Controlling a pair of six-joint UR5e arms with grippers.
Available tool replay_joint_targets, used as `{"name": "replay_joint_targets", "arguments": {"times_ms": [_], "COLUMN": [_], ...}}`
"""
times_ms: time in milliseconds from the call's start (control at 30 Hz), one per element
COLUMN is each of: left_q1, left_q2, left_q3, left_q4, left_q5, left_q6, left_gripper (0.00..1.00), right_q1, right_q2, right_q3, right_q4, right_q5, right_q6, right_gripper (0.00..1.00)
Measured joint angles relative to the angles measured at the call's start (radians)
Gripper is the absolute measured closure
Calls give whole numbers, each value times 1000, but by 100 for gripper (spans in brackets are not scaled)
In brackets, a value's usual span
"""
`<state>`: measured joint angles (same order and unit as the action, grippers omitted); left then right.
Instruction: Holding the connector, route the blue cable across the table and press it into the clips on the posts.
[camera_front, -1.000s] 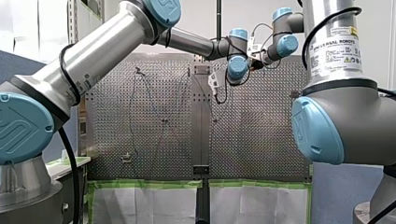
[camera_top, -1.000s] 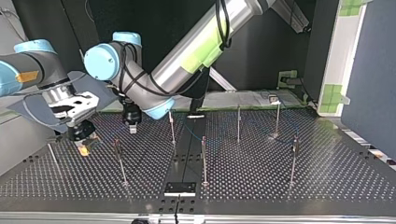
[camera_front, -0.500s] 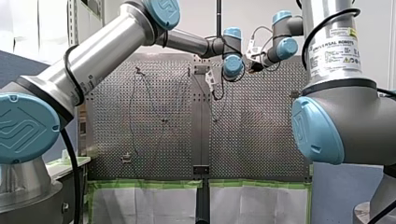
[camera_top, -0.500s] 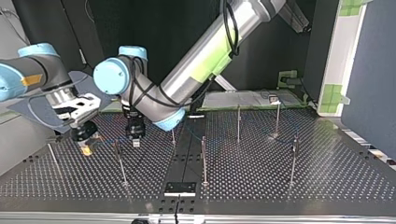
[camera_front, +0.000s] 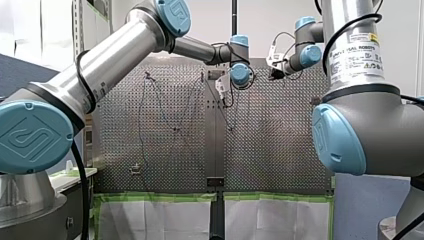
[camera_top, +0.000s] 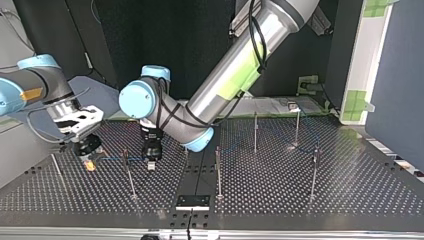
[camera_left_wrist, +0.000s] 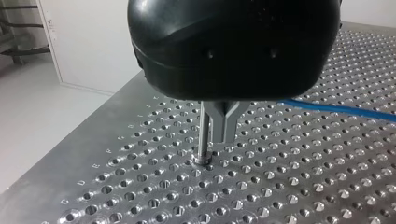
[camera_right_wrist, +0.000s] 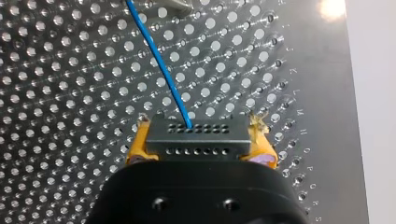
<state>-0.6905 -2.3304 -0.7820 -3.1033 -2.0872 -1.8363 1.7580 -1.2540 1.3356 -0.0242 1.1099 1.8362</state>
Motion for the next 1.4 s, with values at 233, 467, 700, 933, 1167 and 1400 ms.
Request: {"name": "replay_joint_targets", "arguments": {"times_ms": [233, 467, 700, 933, 1167, 1400], "left_q1": [-2, -13, -18, -22, -39, -61], "left_q2": [0, 1, 1, 2, 21, 80], "left_q3": [-4, -7, -7, -7, -21, -79], "left_q4": [-19, -32, -46, -89, -148, -136], "left_q5": [11, 13, 13, 10, 13, 40], "left_q6": [0, 0, -2, -4, -34, -22], "left_gripper": [82, 15, 0, 0, 0, 0], "right_q1": [-10, -12, -12, -12, -11, -9], "right_q2": [1, 1, 1, 2, 2, 2], "right_q3": [-3, -2, -3, -2, -2, -2], "right_q4": [-1, 0, 0, 0, 0, 1], "right_q5": [-12, -13, -13, -13, -13, -13], "right_q6": [1, -2, -4, -6, -6, -6], "right_gripper": [100, 100, 100, 100, 100, 100]}}
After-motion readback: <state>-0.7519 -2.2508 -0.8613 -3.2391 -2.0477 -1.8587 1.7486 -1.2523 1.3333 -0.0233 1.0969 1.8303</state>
